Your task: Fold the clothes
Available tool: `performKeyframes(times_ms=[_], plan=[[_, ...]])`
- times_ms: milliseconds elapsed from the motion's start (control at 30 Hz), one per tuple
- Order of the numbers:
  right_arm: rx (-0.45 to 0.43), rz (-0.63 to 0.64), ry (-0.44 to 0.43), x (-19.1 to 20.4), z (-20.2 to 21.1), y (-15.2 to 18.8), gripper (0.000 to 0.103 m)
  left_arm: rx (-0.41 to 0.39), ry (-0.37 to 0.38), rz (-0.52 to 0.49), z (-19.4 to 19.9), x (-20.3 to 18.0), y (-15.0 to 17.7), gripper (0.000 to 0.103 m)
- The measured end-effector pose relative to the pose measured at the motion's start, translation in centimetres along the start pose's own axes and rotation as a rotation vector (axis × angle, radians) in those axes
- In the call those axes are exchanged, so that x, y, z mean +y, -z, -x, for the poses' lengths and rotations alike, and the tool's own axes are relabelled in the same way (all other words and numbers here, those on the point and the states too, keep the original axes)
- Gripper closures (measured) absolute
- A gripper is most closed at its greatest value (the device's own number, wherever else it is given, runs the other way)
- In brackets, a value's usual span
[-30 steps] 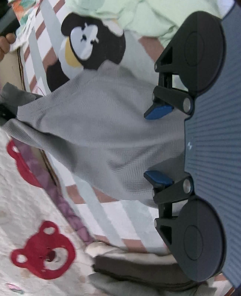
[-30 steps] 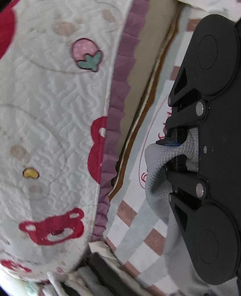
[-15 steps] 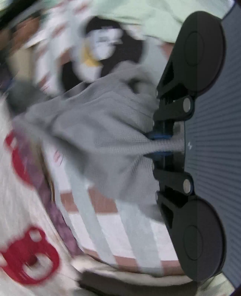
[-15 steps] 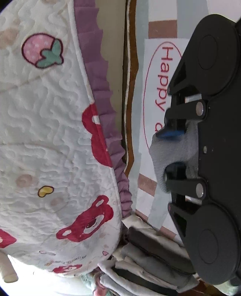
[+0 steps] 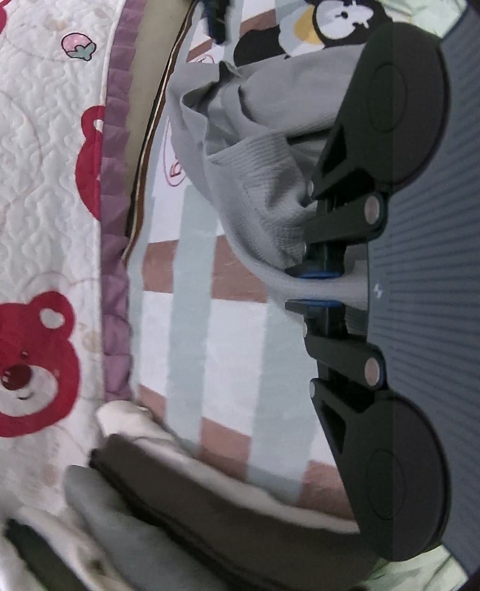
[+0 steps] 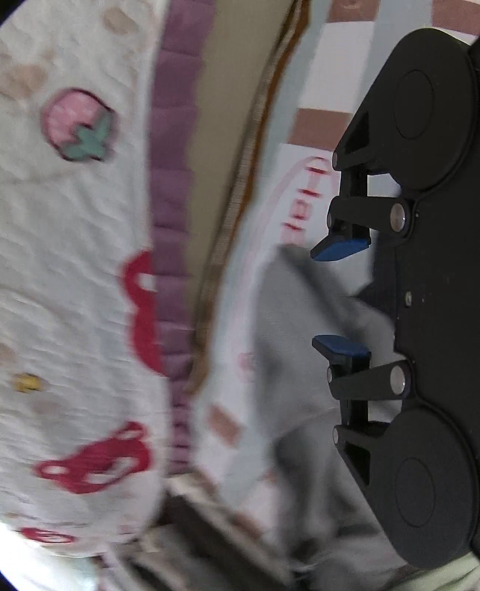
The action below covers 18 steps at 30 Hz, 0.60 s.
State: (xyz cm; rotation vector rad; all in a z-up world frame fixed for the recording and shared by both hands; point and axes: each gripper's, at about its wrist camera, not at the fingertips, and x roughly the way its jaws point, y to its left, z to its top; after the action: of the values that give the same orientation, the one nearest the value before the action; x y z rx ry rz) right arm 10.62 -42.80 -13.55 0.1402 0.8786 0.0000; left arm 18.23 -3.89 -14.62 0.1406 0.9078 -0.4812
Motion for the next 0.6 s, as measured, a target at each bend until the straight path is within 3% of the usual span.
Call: performKeyframes(times_ms=[33,133,367,500,567,600], plan=[[0.023,-0.004,-0.001,0.1,-0.6,0.7,0.053,0.005,0.017,0.013,0.1,0.2,0.3,0.089],[0.066,-0.034,-0.009,0.2,-2.1,2.4,0.053,0.010,0.095,0.060,1.3,0.8,1.6,0.061],[0.054,-0.077,-0.008,1.5,-3.1,3.9,0.052,-0.007,0.153,0.079,2.2,1.4,4.1,0.052],[0.043,-0.139,-0.022,1.5,-3.8,3.8,0.048,-0.021,0.148,0.055,1.1,0.9,4.0,0.054],[0.037,-0.199,-0.041,1.4,-4.3,3.9,0.047,-0.038,0.131,0.018,0.9,0.5,4.1,0.083],[0.036,-0.221,-0.054,1.5,-4.7,4.0,0.044,-0.049,0.117,-0.004,0.9,0.3,4.1,0.087]])
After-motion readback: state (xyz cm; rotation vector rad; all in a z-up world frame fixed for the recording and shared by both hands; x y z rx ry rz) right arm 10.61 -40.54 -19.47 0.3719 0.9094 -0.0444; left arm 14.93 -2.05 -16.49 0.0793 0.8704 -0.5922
